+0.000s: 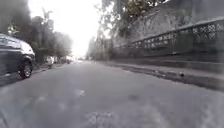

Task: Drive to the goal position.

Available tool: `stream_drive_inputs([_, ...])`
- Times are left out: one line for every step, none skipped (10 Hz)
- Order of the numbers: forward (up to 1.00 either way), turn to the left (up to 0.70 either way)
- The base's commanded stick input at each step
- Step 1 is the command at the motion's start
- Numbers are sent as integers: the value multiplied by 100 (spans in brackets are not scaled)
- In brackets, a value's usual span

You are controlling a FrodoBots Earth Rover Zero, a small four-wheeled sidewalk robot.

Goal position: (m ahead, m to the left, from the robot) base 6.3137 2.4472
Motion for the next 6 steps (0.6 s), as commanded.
stream_drive_inputs([99,0])
stream_drive_inputs([100,0])
stream_drive_inputs([100,0])
stream_drive_inputs([100,0])
stream_drive_inputs([100,0])
stream_drive_inputs([100,0])
